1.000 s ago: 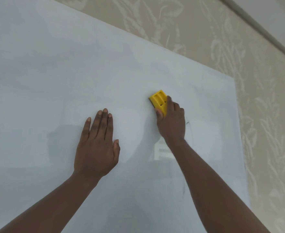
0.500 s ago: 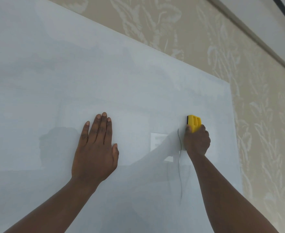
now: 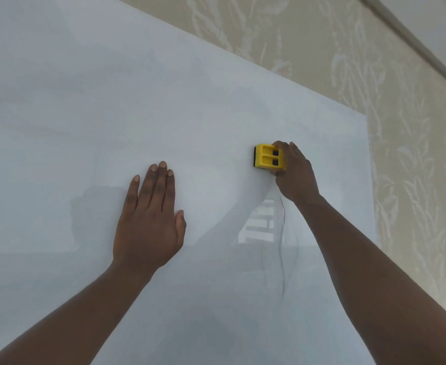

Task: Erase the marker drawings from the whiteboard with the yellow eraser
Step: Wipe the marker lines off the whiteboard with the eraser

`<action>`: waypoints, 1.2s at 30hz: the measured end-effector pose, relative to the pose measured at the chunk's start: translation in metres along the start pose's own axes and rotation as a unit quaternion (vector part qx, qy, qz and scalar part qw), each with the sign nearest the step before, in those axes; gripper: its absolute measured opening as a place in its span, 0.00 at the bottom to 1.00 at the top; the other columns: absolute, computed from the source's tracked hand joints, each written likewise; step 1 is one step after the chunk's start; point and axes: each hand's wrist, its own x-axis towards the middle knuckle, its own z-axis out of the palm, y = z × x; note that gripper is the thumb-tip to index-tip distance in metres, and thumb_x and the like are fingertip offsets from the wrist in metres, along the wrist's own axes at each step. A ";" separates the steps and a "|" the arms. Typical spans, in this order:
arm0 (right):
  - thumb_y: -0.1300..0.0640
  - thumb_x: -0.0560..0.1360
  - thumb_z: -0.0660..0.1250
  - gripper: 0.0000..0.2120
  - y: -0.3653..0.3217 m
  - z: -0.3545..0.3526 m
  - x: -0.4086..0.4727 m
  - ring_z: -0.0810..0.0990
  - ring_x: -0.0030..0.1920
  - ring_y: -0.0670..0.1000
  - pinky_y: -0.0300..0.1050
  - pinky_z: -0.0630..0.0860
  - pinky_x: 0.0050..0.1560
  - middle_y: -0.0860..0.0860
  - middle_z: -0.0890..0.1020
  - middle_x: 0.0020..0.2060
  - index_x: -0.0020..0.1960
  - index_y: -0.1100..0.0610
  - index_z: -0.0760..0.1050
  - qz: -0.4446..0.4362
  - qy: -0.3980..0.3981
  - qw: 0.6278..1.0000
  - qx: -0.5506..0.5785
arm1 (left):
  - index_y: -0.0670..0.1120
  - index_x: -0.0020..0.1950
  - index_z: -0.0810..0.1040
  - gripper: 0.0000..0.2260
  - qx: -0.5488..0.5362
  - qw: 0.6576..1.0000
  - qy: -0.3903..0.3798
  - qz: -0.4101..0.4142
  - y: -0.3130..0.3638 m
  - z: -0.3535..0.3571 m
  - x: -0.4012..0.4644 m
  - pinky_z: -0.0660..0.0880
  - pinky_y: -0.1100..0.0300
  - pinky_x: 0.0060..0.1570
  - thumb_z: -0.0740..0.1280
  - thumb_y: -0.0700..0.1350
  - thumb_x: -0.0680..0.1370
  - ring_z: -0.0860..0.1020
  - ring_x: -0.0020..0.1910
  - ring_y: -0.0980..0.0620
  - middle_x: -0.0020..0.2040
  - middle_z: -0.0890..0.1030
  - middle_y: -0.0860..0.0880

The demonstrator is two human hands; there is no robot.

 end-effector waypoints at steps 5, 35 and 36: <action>0.72 0.67 0.67 0.29 0.028 -0.001 -0.032 0.77 0.53 0.61 0.44 0.68 0.41 0.50 0.74 0.58 0.64 0.51 0.70 0.016 -0.011 1.000 -0.008 | 0.36 0.80 0.51 0.31 -0.009 1.000 0.003 0.003 0.001 0.001 -0.002 0.51 0.41 0.80 0.50 0.51 0.81 0.53 0.82 0.40 0.81 0.55 0.37; 0.77 0.68 0.66 0.39 -0.013 0.037 -0.198 0.58 0.77 0.47 0.19 0.67 0.48 0.44 0.65 0.75 0.72 0.48 0.68 0.084 -0.045 0.995 0.008 | 0.35 0.80 0.50 0.31 -0.030 0.999 -0.004 0.027 -0.005 -0.005 -0.009 0.51 0.42 0.80 0.50 0.51 0.81 0.52 0.82 0.40 0.82 0.54 0.37; 0.77 0.68 0.66 0.39 -0.017 0.037 -0.178 0.58 0.77 0.48 0.16 0.64 0.45 0.46 0.66 0.75 0.73 0.48 0.67 0.074 -0.040 0.996 0.006 | 0.36 0.80 0.49 0.31 -0.027 0.999 -0.003 0.026 -0.006 -0.004 -0.009 0.51 0.42 0.80 0.50 0.51 0.81 0.52 0.82 0.40 0.82 0.54 0.37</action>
